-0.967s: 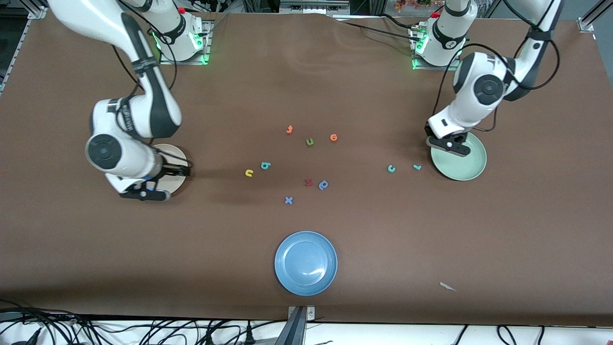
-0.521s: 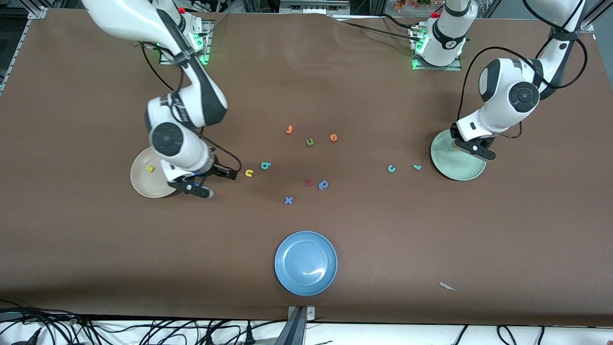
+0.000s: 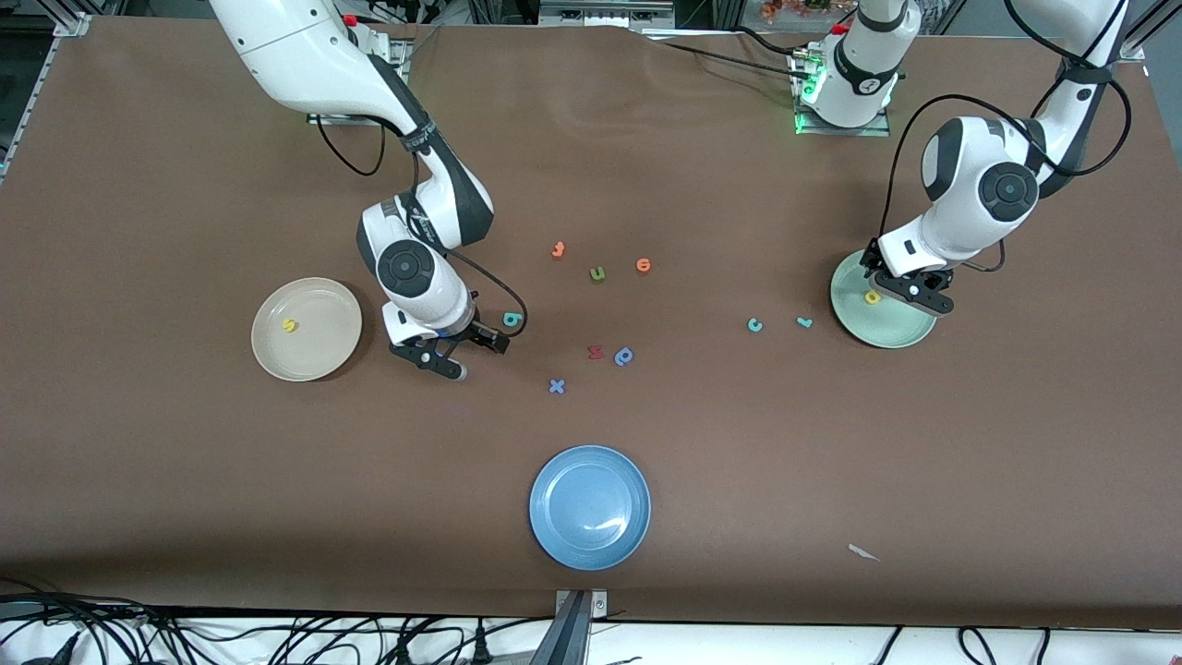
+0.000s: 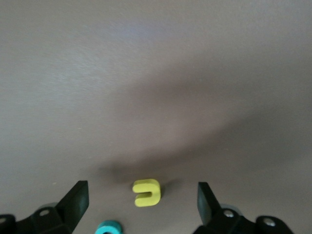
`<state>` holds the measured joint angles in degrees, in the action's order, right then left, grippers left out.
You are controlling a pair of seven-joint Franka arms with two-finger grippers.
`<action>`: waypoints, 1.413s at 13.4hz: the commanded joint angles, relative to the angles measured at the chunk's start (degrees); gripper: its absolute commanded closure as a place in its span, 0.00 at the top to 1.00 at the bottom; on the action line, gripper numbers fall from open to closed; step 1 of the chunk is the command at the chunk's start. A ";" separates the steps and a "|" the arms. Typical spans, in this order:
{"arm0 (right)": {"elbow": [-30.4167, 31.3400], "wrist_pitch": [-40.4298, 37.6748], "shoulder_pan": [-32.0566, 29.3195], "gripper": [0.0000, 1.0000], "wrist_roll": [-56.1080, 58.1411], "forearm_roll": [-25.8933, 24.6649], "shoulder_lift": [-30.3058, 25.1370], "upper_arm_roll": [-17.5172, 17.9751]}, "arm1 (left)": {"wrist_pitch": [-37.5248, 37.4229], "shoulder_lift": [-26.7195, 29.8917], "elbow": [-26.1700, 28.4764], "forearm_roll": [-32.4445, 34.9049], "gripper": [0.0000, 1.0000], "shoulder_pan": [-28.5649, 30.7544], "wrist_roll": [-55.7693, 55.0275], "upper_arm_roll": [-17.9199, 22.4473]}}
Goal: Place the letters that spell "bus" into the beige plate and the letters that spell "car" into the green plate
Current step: 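Grasp the yellow u with the right gripper while the left gripper reaches teal 1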
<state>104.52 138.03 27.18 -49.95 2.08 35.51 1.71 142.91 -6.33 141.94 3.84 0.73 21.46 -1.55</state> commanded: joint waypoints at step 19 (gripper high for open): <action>0.59 0.22 1.38 0.23 -0.06 0.12 1.14 -0.13 | 6.92 -16.87 -12.40 -7.19 0.70 -4.33 -13.90 -8.20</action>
<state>104.77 138.11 28.31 -49.94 2.08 36.61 1.76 147.24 -22.41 128.78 -3.49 -3.34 7.37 -9.89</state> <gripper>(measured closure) 0.634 0.304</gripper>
